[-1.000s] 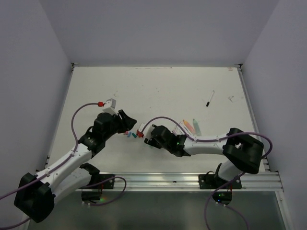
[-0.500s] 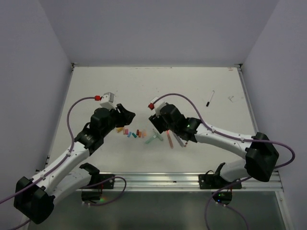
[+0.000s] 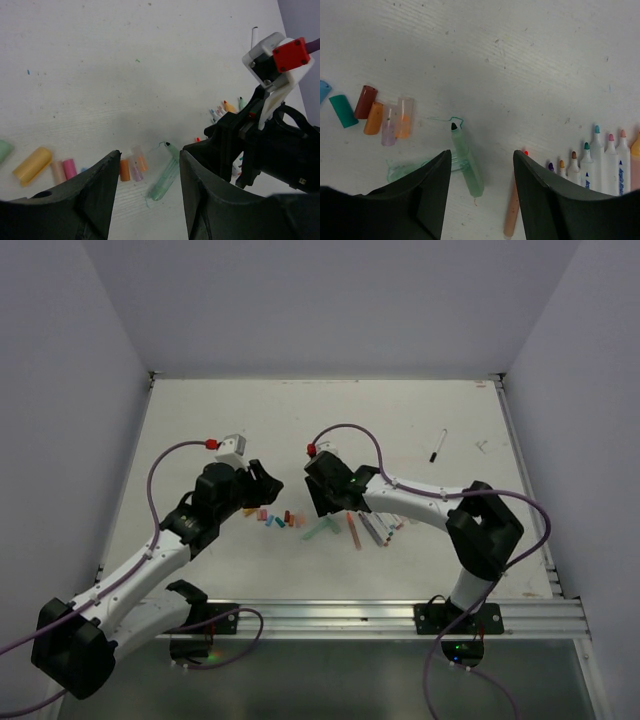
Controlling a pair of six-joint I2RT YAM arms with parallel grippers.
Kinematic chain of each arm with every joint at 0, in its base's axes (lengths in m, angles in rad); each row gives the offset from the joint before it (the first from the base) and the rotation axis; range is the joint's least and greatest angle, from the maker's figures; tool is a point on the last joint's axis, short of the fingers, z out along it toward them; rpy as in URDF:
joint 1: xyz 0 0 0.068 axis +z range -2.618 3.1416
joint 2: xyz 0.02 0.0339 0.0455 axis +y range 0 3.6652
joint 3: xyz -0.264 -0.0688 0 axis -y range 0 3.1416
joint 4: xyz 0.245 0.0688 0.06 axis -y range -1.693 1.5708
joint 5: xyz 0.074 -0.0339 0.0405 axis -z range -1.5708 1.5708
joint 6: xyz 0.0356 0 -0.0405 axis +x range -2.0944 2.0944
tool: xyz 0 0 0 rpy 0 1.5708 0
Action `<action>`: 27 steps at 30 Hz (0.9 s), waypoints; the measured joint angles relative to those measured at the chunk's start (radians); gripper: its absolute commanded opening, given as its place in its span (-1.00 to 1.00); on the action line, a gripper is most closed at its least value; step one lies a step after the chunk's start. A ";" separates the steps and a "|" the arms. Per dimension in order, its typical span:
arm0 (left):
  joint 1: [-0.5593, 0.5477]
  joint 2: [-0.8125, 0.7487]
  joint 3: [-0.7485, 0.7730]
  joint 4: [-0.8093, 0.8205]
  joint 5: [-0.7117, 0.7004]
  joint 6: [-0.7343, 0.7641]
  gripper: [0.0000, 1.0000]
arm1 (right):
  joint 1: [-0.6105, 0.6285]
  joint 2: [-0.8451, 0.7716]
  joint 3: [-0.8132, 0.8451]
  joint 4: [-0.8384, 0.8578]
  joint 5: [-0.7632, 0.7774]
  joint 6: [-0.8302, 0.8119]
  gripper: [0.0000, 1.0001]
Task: Open the pen caps
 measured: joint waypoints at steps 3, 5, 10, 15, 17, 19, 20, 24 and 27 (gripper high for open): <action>0.000 0.005 0.000 -0.001 0.003 0.010 0.08 | 0.000 0.039 0.000 -0.013 -0.008 0.035 0.06; 0.000 0.008 0.000 -0.001 0.011 0.017 0.08 | 0.000 0.053 0.000 -0.013 -0.017 0.048 0.03; 0.000 0.016 0.000 -0.001 0.024 0.025 0.08 | 0.002 0.085 0.006 -0.013 -0.034 0.076 -0.02; 0.000 0.021 0.000 0.000 0.032 0.025 0.08 | 0.007 0.123 0.026 -0.013 -0.053 0.091 -0.17; 0.000 0.021 0.000 0.000 0.034 0.025 0.08 | 0.010 0.132 0.026 -0.014 -0.055 0.097 -0.26; 0.000 0.021 0.000 0.000 0.035 0.026 0.08 | 0.011 0.140 0.026 -0.019 -0.061 0.102 -0.35; 0.000 0.021 0.000 0.000 0.036 0.026 0.08 | 0.011 0.143 0.026 -0.020 -0.063 0.105 -0.51; 0.000 0.021 0.000 0.000 0.039 0.025 0.08 | 0.011 0.148 0.026 -0.025 -0.077 0.113 -0.92; 0.000 0.021 0.000 0.000 0.045 0.025 0.08 | 0.011 0.148 0.027 -0.024 -0.078 0.113 -1.00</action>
